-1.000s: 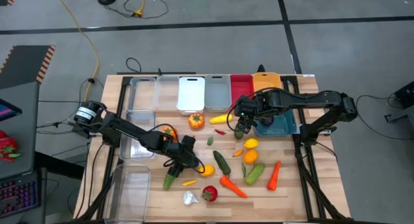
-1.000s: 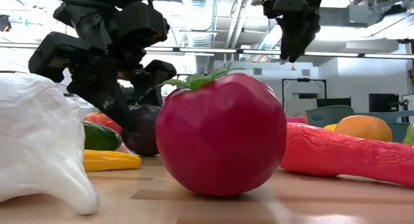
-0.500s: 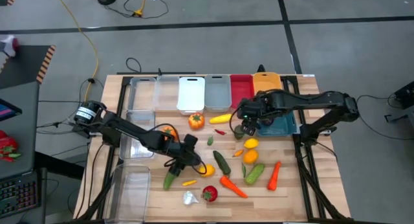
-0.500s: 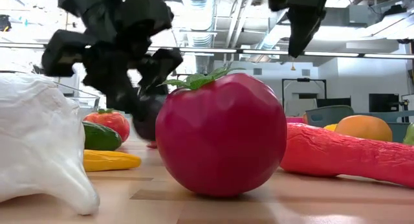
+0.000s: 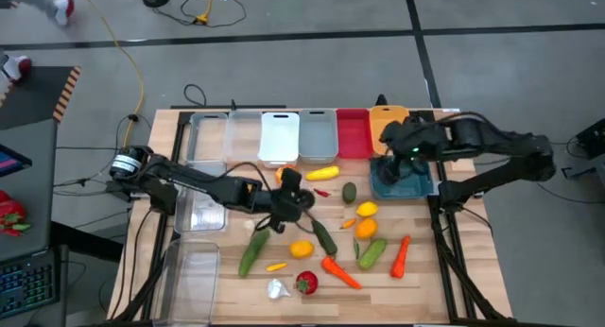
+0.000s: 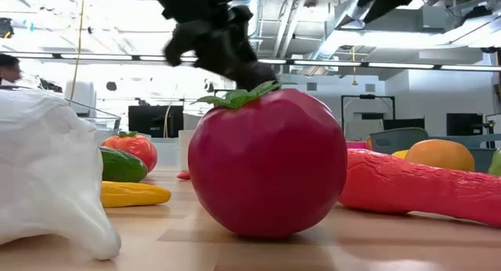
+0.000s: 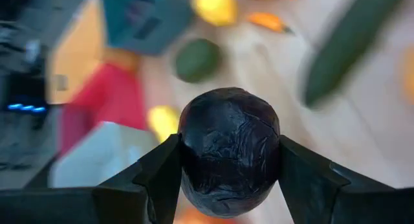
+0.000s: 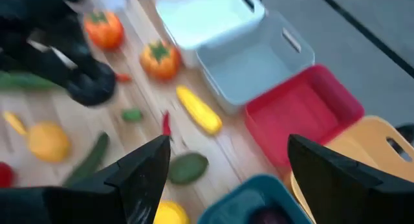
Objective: Sort produce into baskets
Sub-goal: Put the plum into the blue bin
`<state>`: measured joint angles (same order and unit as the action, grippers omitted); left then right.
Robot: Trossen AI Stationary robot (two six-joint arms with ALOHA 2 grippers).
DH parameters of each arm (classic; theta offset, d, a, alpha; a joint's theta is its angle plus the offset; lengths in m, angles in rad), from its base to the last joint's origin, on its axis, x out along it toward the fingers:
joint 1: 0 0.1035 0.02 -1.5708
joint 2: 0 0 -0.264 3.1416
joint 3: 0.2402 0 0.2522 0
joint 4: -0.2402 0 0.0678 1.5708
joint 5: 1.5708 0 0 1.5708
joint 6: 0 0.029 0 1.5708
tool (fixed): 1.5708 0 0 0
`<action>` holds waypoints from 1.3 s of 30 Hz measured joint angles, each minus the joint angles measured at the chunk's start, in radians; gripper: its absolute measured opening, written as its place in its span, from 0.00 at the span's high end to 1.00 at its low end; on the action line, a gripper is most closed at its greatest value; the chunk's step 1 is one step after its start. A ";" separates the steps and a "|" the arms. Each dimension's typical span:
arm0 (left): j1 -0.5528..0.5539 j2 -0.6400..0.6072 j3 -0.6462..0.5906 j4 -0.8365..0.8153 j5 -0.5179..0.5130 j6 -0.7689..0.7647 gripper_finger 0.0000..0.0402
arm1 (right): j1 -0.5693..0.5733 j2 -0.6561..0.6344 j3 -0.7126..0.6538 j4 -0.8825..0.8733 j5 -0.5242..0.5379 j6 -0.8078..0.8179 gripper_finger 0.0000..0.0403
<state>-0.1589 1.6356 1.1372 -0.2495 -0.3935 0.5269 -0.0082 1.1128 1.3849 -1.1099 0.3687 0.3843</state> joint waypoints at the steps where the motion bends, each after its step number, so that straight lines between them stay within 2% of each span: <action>1: 0.010 0.000 0.008 0.025 -0.005 0.001 0.49 | 0.002 -0.009 0.001 0.013 -0.002 0.000 0.16; 4: 0.036 0.000 0.027 0.110 -0.007 0.002 0.49 | 0.011 -0.023 0.001 0.040 -0.026 -0.015 0.16; 11: 0.079 0.000 0.035 0.315 -0.006 0.001 0.49 | 0.061 0.002 0.001 0.125 -0.080 -0.164 0.16; 23: 0.087 0.000 0.035 0.454 0.047 -0.042 0.49 | 0.158 0.171 0.001 0.240 -0.078 -0.464 0.16; 25: 0.087 0.000 0.035 0.452 0.050 -0.053 0.49 | 0.172 0.209 0.001 0.247 -0.061 -0.503 0.16; 31: 0.087 0.000 0.035 0.450 0.086 -0.064 0.49 | 0.216 0.293 0.001 0.264 0.109 -0.594 0.16; 39: 0.087 0.000 0.035 0.451 0.129 -0.064 0.49 | 0.231 0.330 0.001 0.281 0.113 -0.584 0.17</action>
<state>-0.0715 1.6352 1.1721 0.2016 -0.2641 0.4627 0.2226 1.4424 1.3860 -0.8290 0.4813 -0.1995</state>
